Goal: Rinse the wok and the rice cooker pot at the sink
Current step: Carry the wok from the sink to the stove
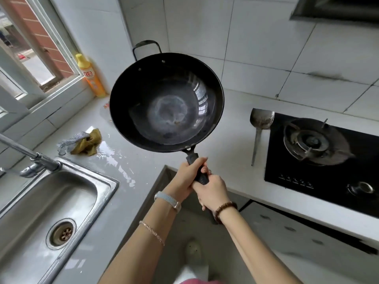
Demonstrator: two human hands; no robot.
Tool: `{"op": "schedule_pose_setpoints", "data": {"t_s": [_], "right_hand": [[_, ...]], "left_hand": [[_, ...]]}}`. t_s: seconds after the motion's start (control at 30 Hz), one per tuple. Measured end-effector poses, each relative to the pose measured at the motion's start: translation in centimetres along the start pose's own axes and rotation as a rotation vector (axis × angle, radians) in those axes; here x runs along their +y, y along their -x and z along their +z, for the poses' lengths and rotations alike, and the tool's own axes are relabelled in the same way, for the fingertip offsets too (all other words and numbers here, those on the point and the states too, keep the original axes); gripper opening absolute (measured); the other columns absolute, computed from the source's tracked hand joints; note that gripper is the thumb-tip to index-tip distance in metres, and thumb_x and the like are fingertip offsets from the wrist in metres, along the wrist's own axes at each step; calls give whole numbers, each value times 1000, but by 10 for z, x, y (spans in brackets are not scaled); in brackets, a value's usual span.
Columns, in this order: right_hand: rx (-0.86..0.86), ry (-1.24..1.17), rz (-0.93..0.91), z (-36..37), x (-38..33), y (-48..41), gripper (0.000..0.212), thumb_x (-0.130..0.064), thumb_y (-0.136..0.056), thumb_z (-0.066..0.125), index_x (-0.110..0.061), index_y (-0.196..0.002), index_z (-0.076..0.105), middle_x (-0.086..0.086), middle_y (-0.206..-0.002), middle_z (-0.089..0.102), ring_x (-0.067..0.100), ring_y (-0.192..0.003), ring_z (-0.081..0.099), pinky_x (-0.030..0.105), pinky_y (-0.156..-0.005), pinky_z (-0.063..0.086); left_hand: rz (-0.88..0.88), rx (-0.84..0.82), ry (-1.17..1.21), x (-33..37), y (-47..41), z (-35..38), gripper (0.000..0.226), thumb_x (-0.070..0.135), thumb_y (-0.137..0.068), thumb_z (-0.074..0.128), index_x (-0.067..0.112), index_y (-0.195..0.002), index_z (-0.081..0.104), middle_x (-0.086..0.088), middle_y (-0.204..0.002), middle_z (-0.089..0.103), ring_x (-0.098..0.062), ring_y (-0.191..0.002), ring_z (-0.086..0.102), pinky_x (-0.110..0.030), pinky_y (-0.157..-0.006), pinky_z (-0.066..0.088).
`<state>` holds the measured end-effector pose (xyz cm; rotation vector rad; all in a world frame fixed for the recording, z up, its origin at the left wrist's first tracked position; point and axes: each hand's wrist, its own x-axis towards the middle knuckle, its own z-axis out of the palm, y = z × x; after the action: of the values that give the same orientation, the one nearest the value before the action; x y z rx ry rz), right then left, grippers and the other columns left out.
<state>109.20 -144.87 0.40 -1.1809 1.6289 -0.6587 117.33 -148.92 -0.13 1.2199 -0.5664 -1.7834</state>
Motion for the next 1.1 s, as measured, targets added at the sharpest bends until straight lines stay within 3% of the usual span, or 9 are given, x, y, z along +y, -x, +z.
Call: {"op": "schedule_pose_setpoints", "data": {"t_s": [0.43, 0.53, 0.63, 0.73, 0.83, 0.93, 1.1], "right_hand": [[-1, 138, -83, -11, 4, 48, 20, -22, -78, 63, -6, -67, 59, 6, -50, 57, 17, -32, 51, 23, -34, 41], [29, 256, -137, -2, -6, 49, 19, -30, -81, 63, -12, -73, 61, 3, -59, 61, 21, -48, 59, 26, -43, 47], [87, 436, -207, 5, -20, 50, 19, -35, -86, 57, -17, -89, 64, 1, -76, 65, 28, -75, 64, 26, -56, 42], [143, 594, -263, 11, -34, 51, 21, -33, -91, 50, -19, -94, 65, 7, -85, 69, 32, -81, 65, 30, -62, 48], [199, 696, -297, 16, -46, 51, 23, -32, -94, 45, -21, -95, 65, 7, -87, 70, 32, -81, 65, 28, -62, 43], [244, 776, -347, 26, -55, 52, 23, -31, -94, 46, -19, -99, 64, 8, -89, 70, 31, -83, 66, 27, -61, 39], [309, 830, -429, 45, -62, 53, 20, -30, -95, 49, -18, -104, 61, 9, -84, 70, 31, -80, 67, 32, -65, 48]], "left_hand": [[18, -29, 131, -11, 52, 5, 30, 11, -98, 51, 11, -68, 48, 1, -48, 42, -17, -60, 51, -23, -64, 51], [46, -35, 142, -3, 57, -4, 31, 11, -98, 50, 11, -68, 49, 1, -48, 44, -17, -59, 52, -25, -71, 51], [76, -38, 150, 8, 57, -13, 30, 13, -98, 52, 10, -68, 50, -2, -51, 50, -18, -57, 59, -28, -74, 53], [100, -49, 115, 20, 57, -21, 27, 17, -97, 54, 10, -71, 51, -6, -57, 62, -22, -68, 68, -31, -79, 56], [109, -88, 88, 31, 57, -30, 25, 20, -97, 54, 10, -75, 49, -10, -69, 72, -27, -87, 68, -38, -97, 49], [123, -105, 103, 41, 56, -43, 23, 22, -98, 54, 10, -78, 47, -16, -83, 74, -29, -100, 66, -38, -102, 46], [149, -137, 186, 51, 57, -58, 21, 21, -95, 57, 11, -79, 47, -8, -72, 73, -31, -114, 58, -39, -104, 40]]}}
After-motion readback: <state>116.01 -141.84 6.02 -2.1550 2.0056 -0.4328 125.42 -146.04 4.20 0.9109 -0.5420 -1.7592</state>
